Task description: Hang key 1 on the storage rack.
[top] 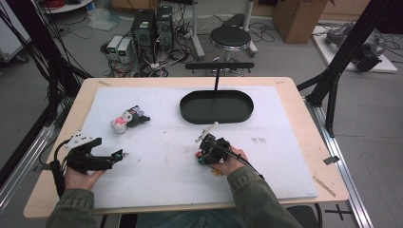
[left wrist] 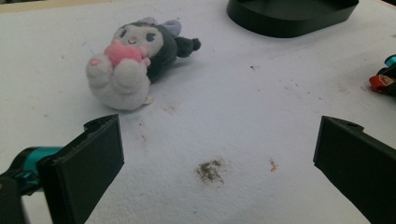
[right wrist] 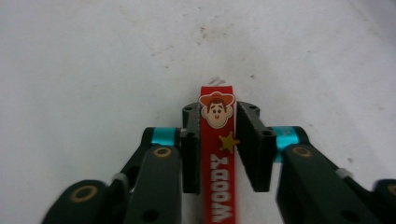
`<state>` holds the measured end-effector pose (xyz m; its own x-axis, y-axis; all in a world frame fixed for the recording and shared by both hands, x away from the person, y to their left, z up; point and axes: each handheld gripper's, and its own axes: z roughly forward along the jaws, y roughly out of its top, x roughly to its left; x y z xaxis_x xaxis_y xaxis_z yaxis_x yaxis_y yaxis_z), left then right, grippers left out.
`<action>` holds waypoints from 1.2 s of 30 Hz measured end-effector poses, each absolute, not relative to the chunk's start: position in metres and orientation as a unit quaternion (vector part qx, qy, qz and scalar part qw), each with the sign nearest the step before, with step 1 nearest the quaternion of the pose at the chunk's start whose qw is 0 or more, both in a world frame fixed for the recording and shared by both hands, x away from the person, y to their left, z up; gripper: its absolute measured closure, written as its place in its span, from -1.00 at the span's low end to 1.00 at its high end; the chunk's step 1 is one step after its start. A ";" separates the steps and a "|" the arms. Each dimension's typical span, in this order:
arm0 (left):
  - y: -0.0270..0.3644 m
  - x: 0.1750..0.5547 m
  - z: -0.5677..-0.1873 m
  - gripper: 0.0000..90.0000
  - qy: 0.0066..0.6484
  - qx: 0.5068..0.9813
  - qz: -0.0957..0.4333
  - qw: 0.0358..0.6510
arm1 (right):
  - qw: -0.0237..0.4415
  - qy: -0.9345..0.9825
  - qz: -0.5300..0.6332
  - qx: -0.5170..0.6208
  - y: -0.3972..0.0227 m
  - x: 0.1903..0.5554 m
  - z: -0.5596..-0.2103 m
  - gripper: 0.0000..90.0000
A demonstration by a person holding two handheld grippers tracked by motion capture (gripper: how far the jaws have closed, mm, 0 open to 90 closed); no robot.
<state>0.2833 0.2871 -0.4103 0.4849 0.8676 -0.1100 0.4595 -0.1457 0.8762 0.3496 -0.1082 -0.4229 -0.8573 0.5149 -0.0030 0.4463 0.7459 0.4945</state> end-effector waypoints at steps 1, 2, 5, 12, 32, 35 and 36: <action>0.287 0.283 -0.410 -0.96 0.458 0.724 0.219 0.466 | 0.067 0.930 0.245 0.265 -0.108 0.349 -0.422 0.65; 0.287 0.283 -0.410 -0.96 0.458 0.724 0.219 0.466 | 0.071 0.930 0.246 0.265 -0.108 0.349 -0.422 0.67; 0.287 0.283 -0.410 -0.96 0.458 0.724 0.220 0.466 | 0.073 0.928 0.247 0.270 -0.110 0.349 -0.422 0.67; 0.287 0.283 -0.410 -0.96 0.458 0.725 0.218 0.466 | 0.066 0.921 0.255 0.287 -0.114 0.352 -0.419 0.67; 0.286 0.283 -0.410 -0.96 0.457 0.726 0.213 0.467 | 0.021 0.827 0.398 0.396 -0.171 0.369 -0.373 0.67; 0.286 0.283 -0.410 -0.96 0.457 0.726 0.214 0.468 | 0.027 0.819 0.412 0.398 -0.176 0.371 -0.360 0.67; 0.286 0.282 -0.410 -0.96 0.457 0.726 0.212 0.469 | 0.027 0.819 0.412 0.398 -0.176 0.371 -0.360 0.67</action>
<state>0.2823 0.2858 -0.4100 0.4928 0.8617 -0.1206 0.4639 -0.1430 0.8743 0.3713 -0.1760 -0.3599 -0.6825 0.6738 0.2834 0.6291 0.3441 0.6970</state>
